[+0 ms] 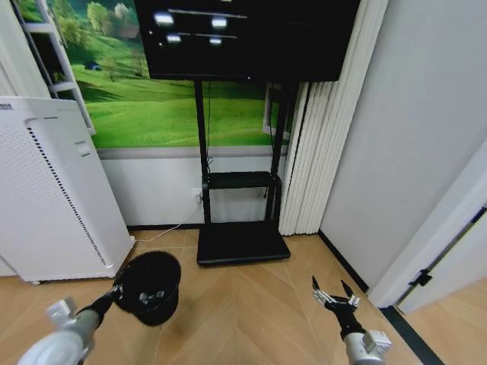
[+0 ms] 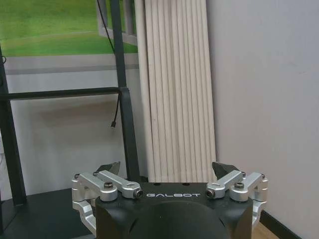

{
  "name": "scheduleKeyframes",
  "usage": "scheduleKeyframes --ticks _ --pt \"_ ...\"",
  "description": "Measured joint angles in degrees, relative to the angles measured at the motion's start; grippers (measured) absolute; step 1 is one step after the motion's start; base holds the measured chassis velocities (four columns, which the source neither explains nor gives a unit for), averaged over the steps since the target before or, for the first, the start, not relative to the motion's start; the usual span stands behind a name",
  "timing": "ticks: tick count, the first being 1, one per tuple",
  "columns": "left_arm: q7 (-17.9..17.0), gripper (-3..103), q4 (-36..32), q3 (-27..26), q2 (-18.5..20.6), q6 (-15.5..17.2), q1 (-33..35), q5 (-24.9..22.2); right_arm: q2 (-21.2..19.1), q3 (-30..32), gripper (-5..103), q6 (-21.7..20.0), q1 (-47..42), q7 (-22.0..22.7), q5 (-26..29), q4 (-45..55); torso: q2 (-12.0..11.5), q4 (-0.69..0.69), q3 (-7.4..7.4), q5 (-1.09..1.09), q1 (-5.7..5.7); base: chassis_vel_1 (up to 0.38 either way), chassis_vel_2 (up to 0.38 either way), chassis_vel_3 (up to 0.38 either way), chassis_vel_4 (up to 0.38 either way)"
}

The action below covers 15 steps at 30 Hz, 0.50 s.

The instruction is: Pick up the trash bin and place the garbage on the floor into it.

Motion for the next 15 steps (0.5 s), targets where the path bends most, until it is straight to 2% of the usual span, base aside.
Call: scheduleKeyframes --ticks 2,7,15 --pt "1.68 7 -0.46 -3.24 -1.83 -0.27 3.54 0.32 0.57 0.03 100 -0.04 -0.22 0.06 0.03 0.41 0.00 0.03 0.01 0.00 0.00 0.041 0.012 -0.052 -0.036" --pt "3.71 7 -0.72 -7.66 -3.27 -1.26 6.35 0.35 0.87 0.01 100 -0.07 0.04 0.12 0.02 0.60 0.00 0.05 0.01 0.01 0.00 0.088 0.080 -0.097 -0.075" --pt "5.55 7 0.23 -8.66 -3.90 -2.08 7.11 1.04 1.47 -0.96 100 -0.21 0.18 0.23 0.00 0.32 -0.01 0.03 0.02 0.01 0.01 0.186 0.199 -0.194 -0.199"
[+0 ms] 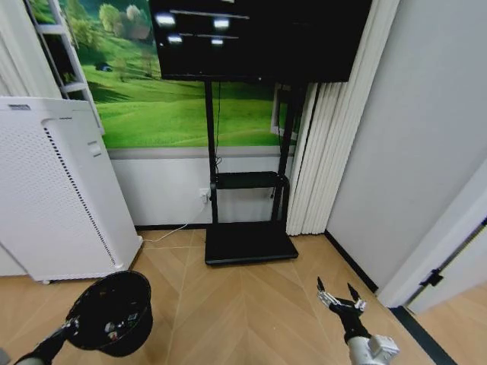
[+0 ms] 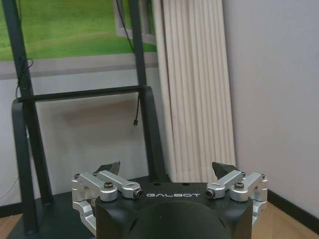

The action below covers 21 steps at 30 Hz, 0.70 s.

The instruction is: Pick up the trash bin and place the garbage on the floor into it.

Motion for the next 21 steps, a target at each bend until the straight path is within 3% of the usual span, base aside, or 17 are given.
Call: scheduleKeyframes --ticks 8,11,13,21 --pt "-0.20 7 -0.38 3.14 -1.09 0.65 0.39 2.35 -0.93 0.85 100 0.00 0.36 0.32 1.00 -0.63 0.00 -0.01 0.00 -0.06 0.01 0.267 0.278 -0.278 -0.277" --pt "-0.72 7 -0.81 3.68 -1.38 1.10 1.27 3.18 -1.01 0.78 100 0.43 0.91 0.60 1.23 -1.26 0.00 0.00 0.00 0.05 0.00 0.305 0.298 -0.325 -0.285" --pt "-0.98 7 -1.21 3.61 -1.60 1.47 2.08 3.36 -1.02 0.77 100 0.44 1.13 0.58 1.19 -1.45 -0.01 -0.01 0.00 -0.06 0.01 0.225 0.225 -0.238 -0.206" --pt "-0.74 7 -0.52 2.37 -2.80 1.91 6.58 4.95 -0.92 -0.30 100 0.73 2.09 0.56 1.15 -2.98 -0.01 0.01 0.00 0.02 0.00 0.064 0.021 -0.051 -0.046"
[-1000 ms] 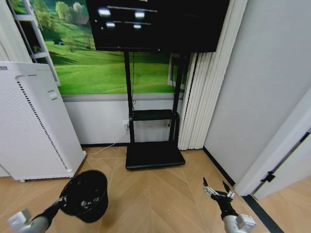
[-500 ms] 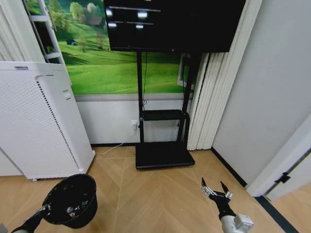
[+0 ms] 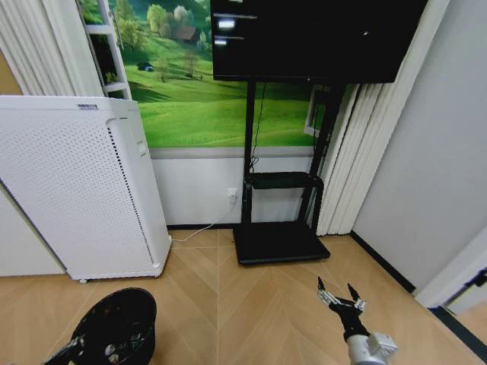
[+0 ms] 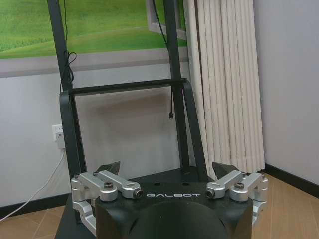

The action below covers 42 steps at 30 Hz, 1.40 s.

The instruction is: Pick up the trash bin and place the garbage on the floor into it.

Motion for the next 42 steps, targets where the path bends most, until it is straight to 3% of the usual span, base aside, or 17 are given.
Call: scheduleKeyframes --ticks 8,11,19,30,35,40,42 --pt "0.47 7 1.20 0.12 -1.44 -0.31 2.71 1.37 -0.61 -0.16 100 0.31 0.86 -0.30 0.25 -1.34 0.00 -0.01 0.00 -0.02 0.00 -0.044 -0.034 0.030 0.028" --pt "2.25 7 3.16 -0.08 -1.57 -1.15 3.05 2.86 -0.67 -0.29 100 0.80 1.14 -0.35 0.33 -2.40 0.00 0.00 0.00 -0.02 0.00 0.000 0.000 0.000 0.000" --pt "6.35 7 9.18 0.35 -0.18 -1.72 0.02 4.52 -0.80 -0.67 100 1.05 0.28 -0.40 0.08 -2.54 0.00 -0.01 0.00 -0.01 0.00 0.000 0.000 0.000 0.000" --pt "8.18 7 14.30 3.68 0.45 -2.45 -3.04 7.76 -1.06 -0.04 100 1.06 -0.31 -0.34 0.10 -2.25 0.00 0.00 0.00 -0.02 0.00 0.000 0.000 0.000 0.000" --pt "8.41 7 16.63 5.17 0.55 -3.30 -4.02 9.80 -0.26 -0.49 100 1.06 -0.86 -0.21 -0.42 -2.39 0.00 -0.03 0.00 -0.04 0.00 0.000 0.000 0.000 0.000" --pt "6.10 4 18.75 5.55 0.41 -3.98 -4.73 12.36 0.16 -0.64 100 1.17 -1.03 -0.15 -0.63 -2.32 0.01 -0.02 -0.01 -0.02 0.00 0.000 0.000 0.000 0.000" --pt "5.59 14 19.14 5.57 0.49 -3.77 -4.38 12.37 0.17 -0.60 100 1.27 -1.05 -0.14 -0.85 -2.57 0.00 -0.02 0.00 -0.02 0.00 0.000 0.000 0.000 0.000"
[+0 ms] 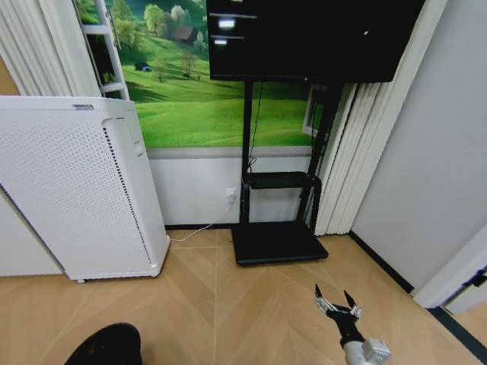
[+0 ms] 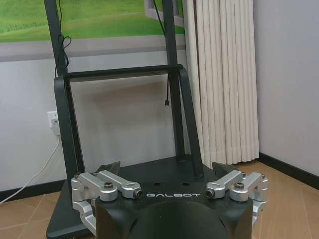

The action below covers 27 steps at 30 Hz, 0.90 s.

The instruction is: Pick up the trash bin and place the garbage on the floor into it.

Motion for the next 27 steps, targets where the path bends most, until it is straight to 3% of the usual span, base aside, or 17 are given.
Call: scheduleKeyframes --ticks 10,11,14,18,21,24,27 --pt "-0.58 52 -0.80 -1.24 0.34 0.14 1.16 -0.88 -0.17 0.12 100 0.02 0.41 0.08 0.17 -0.18 0.00 0.00 0.00 0.00 0.00 0.000 0.000 0.000 0.000" --pt "-0.58 52 -0.80 -1.24 0.34 0.14 1.16 -0.88 -0.17 0.12 100 0.02 0.41 0.08 0.17 -0.18 0.00 0.00 0.00 0.00 0.00 0.000 0.000 0.000 0.000" --pt "-1.37 69 -5.86 -2.74 -0.70 0.42 3.11 -1.32 -0.46 0.45 100 -0.19 0.62 0.13 0.02 -0.27 0.00 0.00 0.00 0.00 0.00 0.000 0.000 0.000 0.000" --pt "-2.45 79 -9.48 -3.91 -1.80 0.53 4.47 0.12 -0.68 0.54 100 -0.26 0.97 0.13 -0.89 -0.73 0.00 0.00 0.00 0.01 0.00 0.000 0.000 0.000 0.000" --pt "-1.98 90 -14.82 -6.35 -3.52 -0.62 6.88 6.01 -0.50 0.64 100 -0.01 0.94 -0.38 -2.42 -1.20 0.00 0.01 0.00 0.01 0.00 0.000 0.000 0.000 0.000" --pt "-0.76 95 -17.37 -7.24 -4.12 -1.58 7.89 8.73 -0.32 0.72 100 0.08 0.52 -0.68 -2.77 -1.04 0.00 0.03 0.00 0.00 0.00 0.000 0.000 0.000 0.000" --pt "4.44 100 -26.24 -8.36 -4.85 -5.82 7.29 17.93 0.08 1.09 100 0.19 -2.10 -0.91 -3.09 2.67 0.00 0.01 0.00 0.01 0.00 0.000 0.000 0.000 0.000"
